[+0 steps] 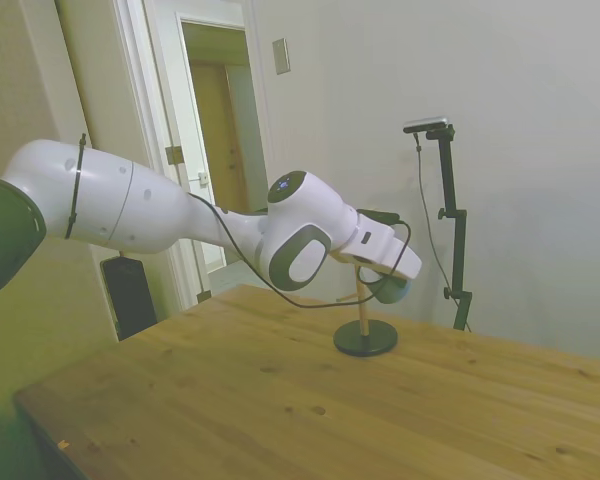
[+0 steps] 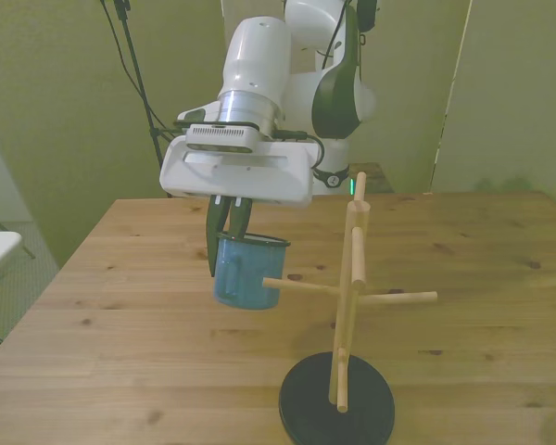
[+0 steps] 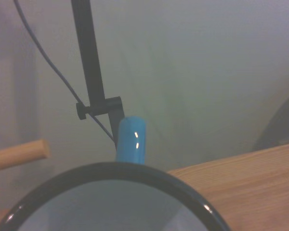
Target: Unload the mug
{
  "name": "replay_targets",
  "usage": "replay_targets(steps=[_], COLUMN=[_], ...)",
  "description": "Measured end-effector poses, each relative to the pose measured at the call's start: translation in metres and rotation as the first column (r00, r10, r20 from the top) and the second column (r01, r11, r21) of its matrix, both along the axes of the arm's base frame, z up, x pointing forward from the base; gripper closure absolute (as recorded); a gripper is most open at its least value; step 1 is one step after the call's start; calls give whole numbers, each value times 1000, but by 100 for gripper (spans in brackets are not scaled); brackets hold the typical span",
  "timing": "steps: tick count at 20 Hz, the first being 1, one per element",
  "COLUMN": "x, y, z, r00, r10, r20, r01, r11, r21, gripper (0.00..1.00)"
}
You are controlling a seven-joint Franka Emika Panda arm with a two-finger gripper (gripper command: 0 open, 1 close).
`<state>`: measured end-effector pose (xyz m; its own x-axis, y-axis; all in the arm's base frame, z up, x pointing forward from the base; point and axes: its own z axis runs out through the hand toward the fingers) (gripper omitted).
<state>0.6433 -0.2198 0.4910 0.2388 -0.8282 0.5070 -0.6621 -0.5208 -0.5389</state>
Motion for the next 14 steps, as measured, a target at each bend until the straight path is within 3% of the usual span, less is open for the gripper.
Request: replay_targets(steps=[7, 14], x=[-70, -154], y=[20, 65], z=[-3, -19], r00=[994, 959], r10=[106, 255], r20=[-11, -125], r01=[-105, -245], r11=[993, 965], r21=[45, 91], gripper=[100, 100])
